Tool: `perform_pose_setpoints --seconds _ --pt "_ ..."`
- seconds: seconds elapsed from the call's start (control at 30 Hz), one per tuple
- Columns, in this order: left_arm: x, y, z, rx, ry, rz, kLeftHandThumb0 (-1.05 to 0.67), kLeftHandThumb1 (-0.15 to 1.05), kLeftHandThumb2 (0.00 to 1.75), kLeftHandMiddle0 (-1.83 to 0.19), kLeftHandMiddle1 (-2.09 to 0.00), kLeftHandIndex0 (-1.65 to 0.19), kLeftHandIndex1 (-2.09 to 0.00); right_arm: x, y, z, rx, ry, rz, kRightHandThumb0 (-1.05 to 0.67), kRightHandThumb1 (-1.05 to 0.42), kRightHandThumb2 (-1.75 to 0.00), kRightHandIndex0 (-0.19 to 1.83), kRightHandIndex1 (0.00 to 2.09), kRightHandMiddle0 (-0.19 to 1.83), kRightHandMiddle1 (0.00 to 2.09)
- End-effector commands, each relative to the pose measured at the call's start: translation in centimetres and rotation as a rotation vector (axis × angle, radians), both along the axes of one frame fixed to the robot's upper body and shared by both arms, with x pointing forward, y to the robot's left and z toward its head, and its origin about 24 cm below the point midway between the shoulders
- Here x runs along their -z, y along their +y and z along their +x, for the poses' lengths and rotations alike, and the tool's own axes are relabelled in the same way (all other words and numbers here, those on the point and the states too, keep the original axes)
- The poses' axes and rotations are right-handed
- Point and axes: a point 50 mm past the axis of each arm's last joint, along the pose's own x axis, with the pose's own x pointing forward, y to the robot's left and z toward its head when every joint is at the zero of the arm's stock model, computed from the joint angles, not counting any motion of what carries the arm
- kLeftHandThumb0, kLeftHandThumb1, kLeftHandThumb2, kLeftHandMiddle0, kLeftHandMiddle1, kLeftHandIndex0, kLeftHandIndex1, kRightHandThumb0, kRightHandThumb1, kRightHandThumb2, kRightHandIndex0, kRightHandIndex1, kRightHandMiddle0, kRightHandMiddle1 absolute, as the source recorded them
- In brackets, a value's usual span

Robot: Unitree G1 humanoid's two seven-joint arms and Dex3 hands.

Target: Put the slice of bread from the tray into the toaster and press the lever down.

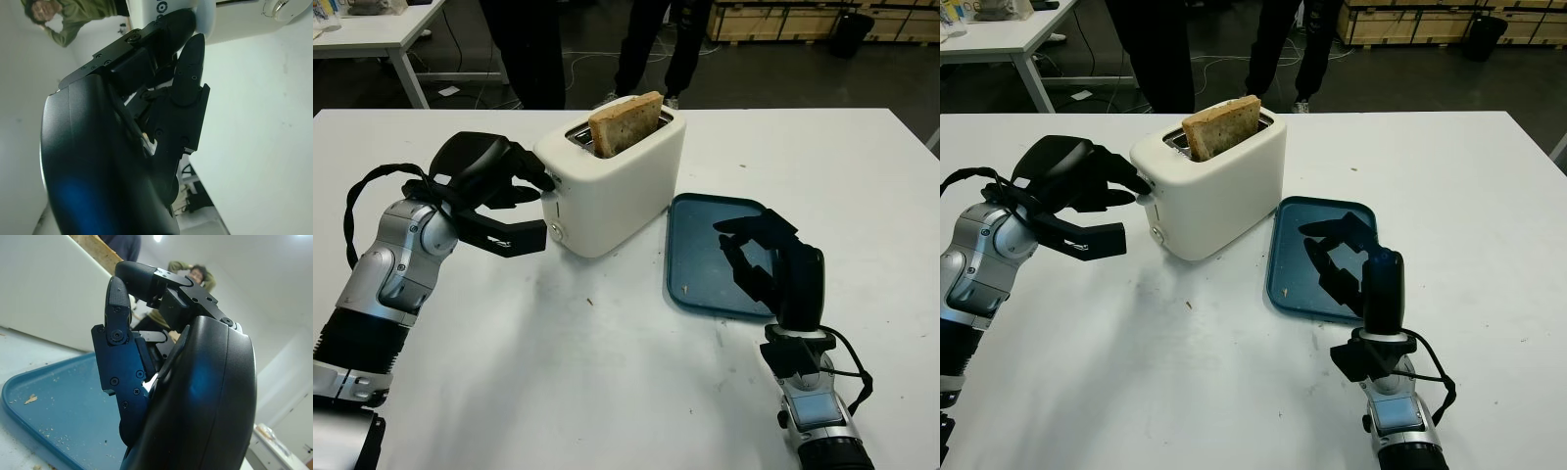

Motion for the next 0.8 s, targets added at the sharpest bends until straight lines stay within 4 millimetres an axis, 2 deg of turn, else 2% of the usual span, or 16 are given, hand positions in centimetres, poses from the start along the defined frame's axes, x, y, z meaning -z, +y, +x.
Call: perform_pose_setpoints --seconds 0.0,0.07,0.17,0.2,0.23,0.27,0.3,0.33,0.37,0.4,0.47,0.5,0.57,0.77 --pt "0.1 0.1 0.2 0.007 0.012 0.041 -0.24 0.92 0.13 -0.88 -1.2 -1.27 -0.05 -0.5 0.1 -0.1 -0.004 -0.037 0.013 -0.39 -0.92 -0.28 0.69 1.55 0.7 0.96" --pt "0.0 0.1 0.1 0.009 0.015 0.051 -0.25 0.92 0.14 -0.85 -1.23 -1.26 -0.04 -0.5 0.0 -0.3 -0.003 -0.039 0.013 -0.4 -0.92 -0.27 0.69 1.56 0.69 0.97" --pt "0.1 -0.2 -0.2 0.0 0.027 0.035 -0.26 0.92 0.17 -0.84 -1.07 -1.18 -0.01 -0.7 -0.1 -0.7 -0.005 -0.046 0.015 -0.4 -0.92 -0.27 0.68 1.58 0.68 0.98" --pt "1.0 -0.6 -0.4 -0.011 0.039 -0.012 -0.26 0.92 0.17 -0.84 -0.96 -1.14 -0.01 -0.8 -0.3 -0.9 -0.004 -0.047 0.016 -0.41 -0.92 -0.27 0.68 1.59 0.67 0.99" --pt "2.9 -1.3 -0.6 -0.031 0.066 -0.079 -0.24 0.92 0.2 -0.84 -0.91 -1.1 0.0 -0.7 -0.4 -1.1 0.001 -0.046 0.02 -0.41 -0.92 -0.27 0.67 1.59 0.66 0.98" --pt "6.0 -2.3 -0.9 -0.059 0.099 -0.135 -0.22 0.92 0.2 -0.83 -0.96 -1.12 -0.02 -0.7 -0.5 -1.3 0.01 -0.044 0.029 -0.4 -0.92 -0.26 0.67 1.61 0.66 0.98" --pt "10.5 -4.1 -1.5 -0.117 0.18 -0.178 -0.19 0.91 0.18 -0.75 -1.38 -1.21 -0.2 -0.5 -0.8 -1.5 0.025 -0.039 0.036 -0.41 -0.92 -0.25 0.66 1.62 0.66 0.99" --pt "13.9 -5.7 -2.3 -0.158 0.249 -0.186 -0.17 0.92 0.16 -0.72 -1.51 -1.16 -0.37 -0.4 -1.0 -1.6 0.035 -0.034 0.041 -0.42 -0.92 -0.25 0.66 1.63 0.66 0.99" --pt "17.4 -7.5 -3.4 -0.201 0.322 -0.184 -0.17 0.92 0.17 -0.68 -1.51 -1.07 -0.48 -0.3 -1.2 -1.6 0.047 -0.031 0.04 -0.42 -0.92 -0.25 0.66 1.64 0.66 0.99" --pt "20.0 -9.2 -4.7 -0.233 0.398 -0.188 -0.18 0.92 0.17 -0.75 -1.25 -1.0 -0.46 -0.2 -1.4 -1.6 0.06 -0.023 0.034 -0.43 -0.92 -0.25 0.65 1.64 0.65 0.99" --pt "22.9 -11.3 -6.9 -0.249 0.512 -0.204 -0.2 0.92 0.21 -0.8 -0.91 -0.95 -0.34 -0.2 -1.8 -1.6 0.076 -0.015 0.034 -0.45 -0.92 -0.25 0.63 1.65 0.64 1.02" --pt "23.3 -11.8 -7.3 -0.245 0.541 -0.203 -0.2 0.92 0.21 -0.83 -0.77 -0.95 -0.28 -0.1 -1.9 -1.6 0.078 -0.014 0.034 -0.45 -0.92 -0.25 0.63 1.66 0.64 1.03" --pt "23.3 -11.8 -7.1 -0.238 0.56 -0.196 -0.21 0.92 0.23 -0.87 -0.64 -0.95 -0.2 -0.2 -2.3 -1.5 0.082 -0.016 0.024 -0.45 -0.92 -0.25 0.62 1.67 0.63 1.04" --pt "21.7 -11.4 -5.9 -0.238 0.505 -0.262 -0.22 0.92 0.33 -0.87 -0.66 -0.97 -0.16 -0.3 -2.6 -1.1 0.088 -0.001 -0.006 -0.48 -0.92 -0.26 0.6 1.64 0.61 1.07"
